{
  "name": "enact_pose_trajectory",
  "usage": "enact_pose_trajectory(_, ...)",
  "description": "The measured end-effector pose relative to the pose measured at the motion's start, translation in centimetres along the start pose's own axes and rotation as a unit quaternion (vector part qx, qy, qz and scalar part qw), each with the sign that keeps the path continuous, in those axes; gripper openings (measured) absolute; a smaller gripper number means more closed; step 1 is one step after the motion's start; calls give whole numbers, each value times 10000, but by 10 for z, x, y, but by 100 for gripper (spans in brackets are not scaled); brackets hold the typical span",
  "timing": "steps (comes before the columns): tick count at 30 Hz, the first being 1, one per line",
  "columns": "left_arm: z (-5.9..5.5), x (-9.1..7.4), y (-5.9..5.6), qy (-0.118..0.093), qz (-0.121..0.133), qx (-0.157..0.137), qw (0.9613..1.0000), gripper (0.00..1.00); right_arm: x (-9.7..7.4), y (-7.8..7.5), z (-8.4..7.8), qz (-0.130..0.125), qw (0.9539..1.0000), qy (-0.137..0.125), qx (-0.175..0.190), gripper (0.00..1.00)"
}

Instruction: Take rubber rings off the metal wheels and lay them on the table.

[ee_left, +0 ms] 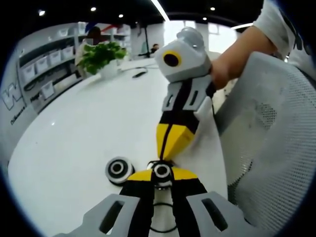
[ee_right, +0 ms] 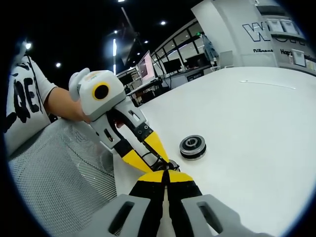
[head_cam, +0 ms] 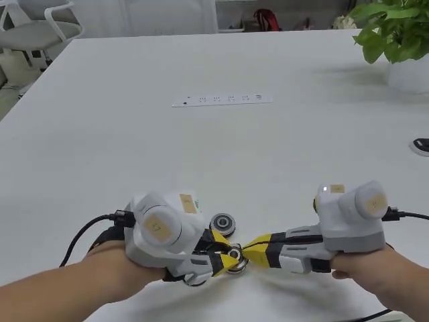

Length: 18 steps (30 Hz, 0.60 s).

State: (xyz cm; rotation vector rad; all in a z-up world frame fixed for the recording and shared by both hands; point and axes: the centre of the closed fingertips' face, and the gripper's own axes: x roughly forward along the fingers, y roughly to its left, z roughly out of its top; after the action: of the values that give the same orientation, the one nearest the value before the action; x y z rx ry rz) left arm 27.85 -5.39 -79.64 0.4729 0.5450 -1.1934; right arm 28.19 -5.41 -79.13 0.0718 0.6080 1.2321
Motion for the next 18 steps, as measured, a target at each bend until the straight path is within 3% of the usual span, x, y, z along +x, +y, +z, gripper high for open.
enact_pose_trajectory(18, 1, 0, -1, -4, 34, -26, 10000, 12, 1, 8, 2, 136, 9999, -44, -90, 0)
